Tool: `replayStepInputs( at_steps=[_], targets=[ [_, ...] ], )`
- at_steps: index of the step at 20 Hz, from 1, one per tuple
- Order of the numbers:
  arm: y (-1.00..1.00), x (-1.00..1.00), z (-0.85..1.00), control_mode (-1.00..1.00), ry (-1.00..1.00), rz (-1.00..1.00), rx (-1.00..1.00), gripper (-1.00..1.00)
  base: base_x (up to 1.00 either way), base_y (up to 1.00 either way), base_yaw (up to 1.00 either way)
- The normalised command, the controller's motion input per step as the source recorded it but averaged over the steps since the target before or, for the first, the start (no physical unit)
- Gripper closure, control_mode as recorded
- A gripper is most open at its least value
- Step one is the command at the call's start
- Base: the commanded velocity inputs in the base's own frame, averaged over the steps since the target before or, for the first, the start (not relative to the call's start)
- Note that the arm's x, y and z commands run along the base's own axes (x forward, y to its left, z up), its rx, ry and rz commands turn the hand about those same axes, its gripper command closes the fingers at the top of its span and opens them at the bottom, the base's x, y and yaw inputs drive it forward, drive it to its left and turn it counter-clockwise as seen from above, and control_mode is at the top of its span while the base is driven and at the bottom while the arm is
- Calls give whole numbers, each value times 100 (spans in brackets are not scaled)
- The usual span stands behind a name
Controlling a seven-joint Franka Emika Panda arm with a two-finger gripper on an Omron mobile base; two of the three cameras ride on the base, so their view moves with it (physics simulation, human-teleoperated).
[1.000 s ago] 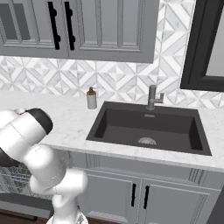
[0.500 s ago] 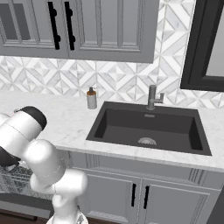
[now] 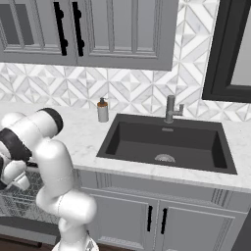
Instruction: Pick up the cup and bowl from the counter, place them in the dishwasher, and close the dishwasher door.
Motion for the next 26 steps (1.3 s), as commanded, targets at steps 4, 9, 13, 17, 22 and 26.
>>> replayStepInputs(
  at_steps=[4,9,13,17,22,26],
  targets=[
    [4,30,-2,-100,13,-1,-3,100,0,0,0],
    [0,12,-48,-100,10,-2,0,100,0,0,0],
    [0,16,-49,-100,4,0,0,100,0,0,0],
    [0,15,-42,-100,1,0,0,100,0,0,0],
    [5,16,-42,-100,0,0,0,100,0,0,0],
    [16,33,-24,-100,0,-1,0,100,0,0,0]
  ],
)
